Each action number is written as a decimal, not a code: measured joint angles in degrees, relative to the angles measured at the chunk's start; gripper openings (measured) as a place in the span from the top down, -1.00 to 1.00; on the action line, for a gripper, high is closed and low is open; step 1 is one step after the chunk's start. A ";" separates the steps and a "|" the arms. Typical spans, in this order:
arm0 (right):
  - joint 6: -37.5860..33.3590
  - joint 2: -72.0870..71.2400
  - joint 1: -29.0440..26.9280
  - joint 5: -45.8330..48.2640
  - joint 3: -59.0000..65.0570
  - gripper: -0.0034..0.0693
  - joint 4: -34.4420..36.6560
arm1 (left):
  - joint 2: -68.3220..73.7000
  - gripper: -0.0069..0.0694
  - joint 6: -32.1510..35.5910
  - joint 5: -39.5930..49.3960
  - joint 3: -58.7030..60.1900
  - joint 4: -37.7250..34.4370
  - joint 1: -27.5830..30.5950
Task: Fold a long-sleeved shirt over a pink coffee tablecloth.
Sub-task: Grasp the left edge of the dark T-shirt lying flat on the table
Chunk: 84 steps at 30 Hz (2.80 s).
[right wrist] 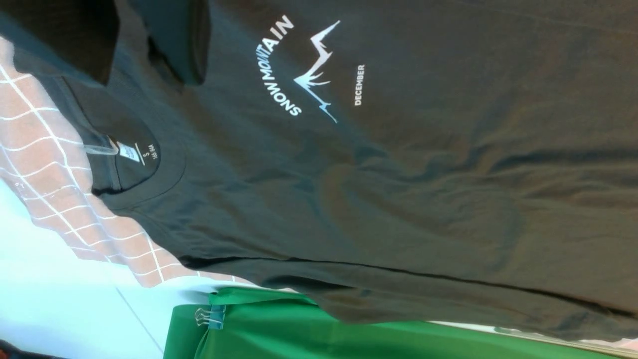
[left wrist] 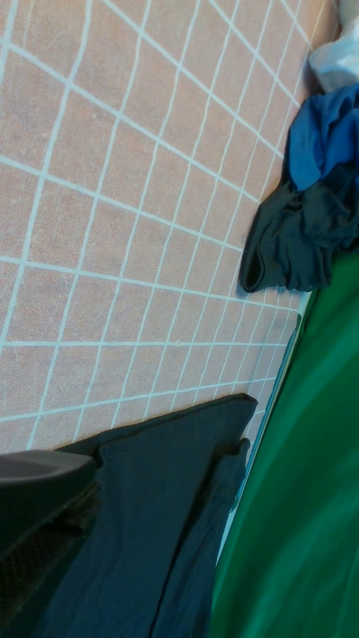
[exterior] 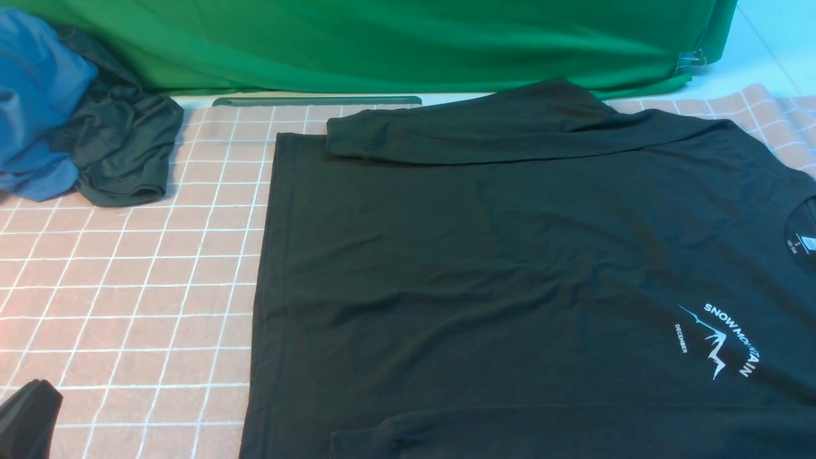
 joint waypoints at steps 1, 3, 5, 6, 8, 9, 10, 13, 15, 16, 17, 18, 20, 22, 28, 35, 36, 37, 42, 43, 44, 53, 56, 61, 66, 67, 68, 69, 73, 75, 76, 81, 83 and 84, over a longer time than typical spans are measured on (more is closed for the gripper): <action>0.00 0.00 0.00 0.00 0.00 0.25 0.00 | 0.00 0.78 0.00 0.00 0.00 0.00 0.00; 0.00 0.00 0.00 0.00 0.00 0.25 0.00 | 0.00 0.78 0.00 0.00 0.00 0.00 0.00; 0.00 0.00 0.00 0.00 0.00 0.25 0.00 | 0.00 0.78 0.20 -0.14 0.00 0.68 0.00; 0.00 0.00 0.00 0.00 0.00 0.25 0.00 | 0.00 0.78 0.26 -0.86 0.00 1.64 0.00; 0.00 0.00 0.00 0.00 0.00 0.25 0.00 | 0.00 0.78 0.26 -3.52 0.00 1.81 0.00; 0.00 0.00 0.00 0.00 0.00 0.25 0.00 | 0.00 0.78 -0.03 -6.35 0.00 0.19 0.00; 0.00 0.00 0.00 0.00 0.00 0.25 0.00 | 0.00 0.78 -0.37 -7.94 0.00 -1.08 0.00; 0.00 0.00 0.00 0.00 0.00 0.25 0.00 | 0.00 0.78 -3.33 -16.68 0.00 -9.13 0.00; 0.00 0.00 0.00 0.00 0.00 0.25 0.00 | 0.00 0.78 -5.08 -23.28 0.00 -13.76 0.00; 0.00 0.00 0.00 0.00 0.00 0.25 0.00 | 0.00 0.78 -5.69 -26.50 0.00 -14.97 0.00; 0.00 0.00 0.00 0.00 0.00 0.25 0.00 | 0.00 0.78 -5.80 -27.00 0.00 -15.11 0.00; 0.00 0.00 0.00 0.00 0.00 0.25 0.00 | 0.00 0.78 -5.94 -30.19 0.00 -15.96 0.00; 0.00 0.00 0.00 0.00 0.00 0.25 0.00 | 0.00 0.78 -6.08 -34.40 0.00 -16.26 0.00; 0.00 0.00 0.00 -0.06 0.00 0.25 0.00 | 0.00 0.78 -6.52 -38.92 0.00 -16.26 0.00; -0.93 0.00 0.00 -2.82 0.00 0.25 0.52 | -0.02 0.78 -12.15 -46.44 -1.18 -16.89 0.00; 18.13 0.00 0.44 -17.80 0.00 0.25 3.09 | 11.55 0.78 -16.05 -14.75 -23.61 -11.37 0.00; 22.61 0.00 0.44 -19.30 0.00 0.25 3.14 | 14.75 0.78 -15.62 -8.38 -26.51 -10.91 0.00; 26.65 0.00 0.44 -20.23 0.00 0.25 3.28 | 19.09 0.78 -14.15 -2.10 -29.84 -10.48 0.00; 32.09 0.00 0.44 -21.64 0.00 0.25 3.32 | 40.48 0.78 -1.27 22.64 -39.41 -11.31 0.00; 32.39 0.00 0.44 -21.98 0.00 0.25 3.32 | 44.31 0.78 1.27 25.78 -39.95 -12.28 0.00; 32.96 0.00 0.44 -22.43 0.00 0.25 3.32 | 48.70 0.78 4.08 28.85 -40.08 -13.82 0.00; 39.10 0.44 1.40 -19.39 -3.47 0.49 3.39 | 67.41 0.79 13.62 34.15 -40.08 -22.46 -7.22; 33.12 5.04 3.55 -8.51 -12.80 0.77 3.39 | 69.33 0.79 10.28 32.28 -40.08 -21.56 -15.79; 20.83 17.37 7.13 8.33 -26.28 0.80 3.39 | 72.94 0.79 1.21 30.00 -40.08 -16.24 -28.97; 13.58 31.53 9.89 19.25 -35.90 0.79 4.02 | 78.96 0.78 -2.20 25.76 -40.08 -14.20 -35.53; 13.18 32.42 10.10 19.46 -36.05 0.79 4.37 | 79.83 0.78 -2.26 25.02 -40.08 -13.89 -35.67; 12.75 33.65 10.22 19.57 -36.14 0.79 4.91 | 80.48 0.78 -2.32 24.32 -40.08 -13.51 -35.75; 12.31 34.80 10.58 19.90 -36.14 0.79 5.61 | 81.84 0.76 -2.40 22.74 -40.08 -12.25 -35.87; 12.16 36.11 11.30 19.85 -35.35 0.79 6.09 | 84.33 0.52 -2.40 20.22 -40.08 -9.05 -35.89; 12.16 36.11 11.30 19.51 -34.58 0.79 6.17 | 85.33 0.32 -1.97 19.05 -40.08 -8.42 -36.04; 12.16 36.11 11.30 19.25 -34.07 0.79 6.17 | 85.74 0.21 -1.30 18.28 -40.08 -8.25 -36.18; 12.16 36.11 11.30 18.93 -33.07 0.79 6.22 | 86.30 -0.26 0.35 16.89 -40.08 -7.57 -37.58; 12.16 36.11 11.30 18.57 -33.03 0.79 6.22 | 86.34 -0.40 0.42 16.30 -40.08 -7.04 -37.85; 12.16 36.11 11.30 18.12 -33.03 0.79 6.27 | 86.34 -0.45 0.42 15.70 -40.08 -6.85 -37.85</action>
